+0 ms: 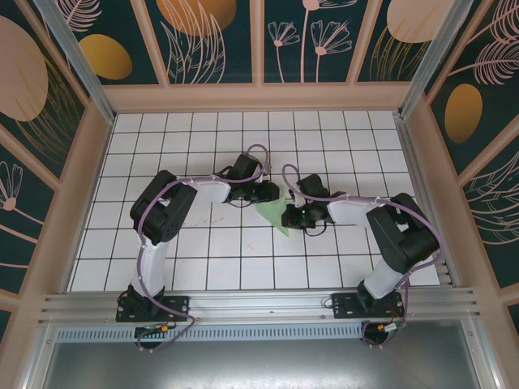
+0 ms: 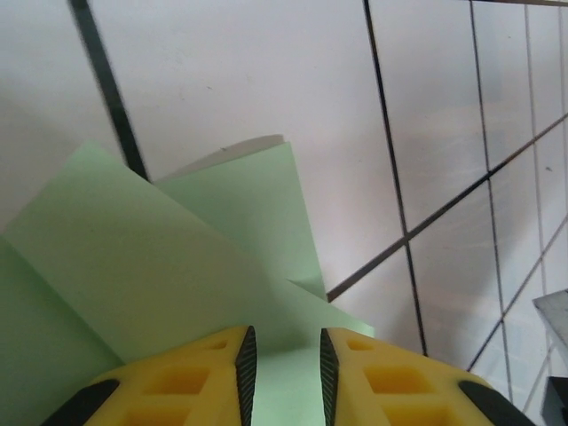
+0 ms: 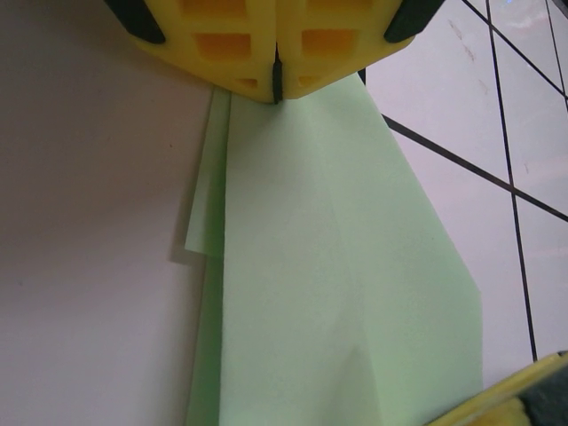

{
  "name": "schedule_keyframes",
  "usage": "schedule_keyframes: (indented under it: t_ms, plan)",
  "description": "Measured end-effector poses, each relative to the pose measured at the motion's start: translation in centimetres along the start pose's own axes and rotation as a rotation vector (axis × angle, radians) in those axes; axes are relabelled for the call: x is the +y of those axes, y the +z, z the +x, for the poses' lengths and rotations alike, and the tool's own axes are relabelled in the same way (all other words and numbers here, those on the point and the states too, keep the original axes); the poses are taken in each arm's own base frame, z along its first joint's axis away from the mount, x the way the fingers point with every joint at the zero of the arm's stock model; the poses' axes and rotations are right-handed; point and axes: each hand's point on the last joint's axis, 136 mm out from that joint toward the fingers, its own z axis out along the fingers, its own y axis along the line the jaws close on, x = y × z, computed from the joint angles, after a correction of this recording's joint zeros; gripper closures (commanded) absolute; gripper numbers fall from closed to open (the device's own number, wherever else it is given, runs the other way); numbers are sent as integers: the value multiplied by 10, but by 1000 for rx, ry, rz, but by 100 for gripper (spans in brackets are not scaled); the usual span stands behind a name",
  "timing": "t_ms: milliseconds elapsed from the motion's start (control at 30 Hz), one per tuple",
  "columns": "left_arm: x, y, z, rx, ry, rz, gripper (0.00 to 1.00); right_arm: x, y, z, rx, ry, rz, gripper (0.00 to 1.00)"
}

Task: Fold a paper plane with a square sheet of paper (fold left side to right side)
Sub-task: Fourth fold the wing at the center of the table.

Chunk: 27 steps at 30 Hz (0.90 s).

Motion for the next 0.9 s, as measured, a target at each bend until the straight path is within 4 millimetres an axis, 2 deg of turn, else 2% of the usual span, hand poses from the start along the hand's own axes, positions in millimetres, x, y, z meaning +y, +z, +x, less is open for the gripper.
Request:
schedule_keyframes:
  t_ms: [167,267,400,633,767,900]
  plan:
    - [15,-15,-11,-39,1,-77,69,0,0,0,-2,-4,4,100]
    - [13,-31,-14,-69,5,-75,71,0,0,0,-2,-4,4,100]
    - [0,-46,-2,-77,29,-19,75,0,0,0,-2,-3,4,100]
    - [-19,-34,38,7,57,85,77,0,0,0,-2,-3,4,100]
    - [-34,-29,43,21,84,146,77,0,0,0,-1,-4,4,100]
    - [-32,-19,46,35,77,156,77,0,1,0,-2,-5,6,100]
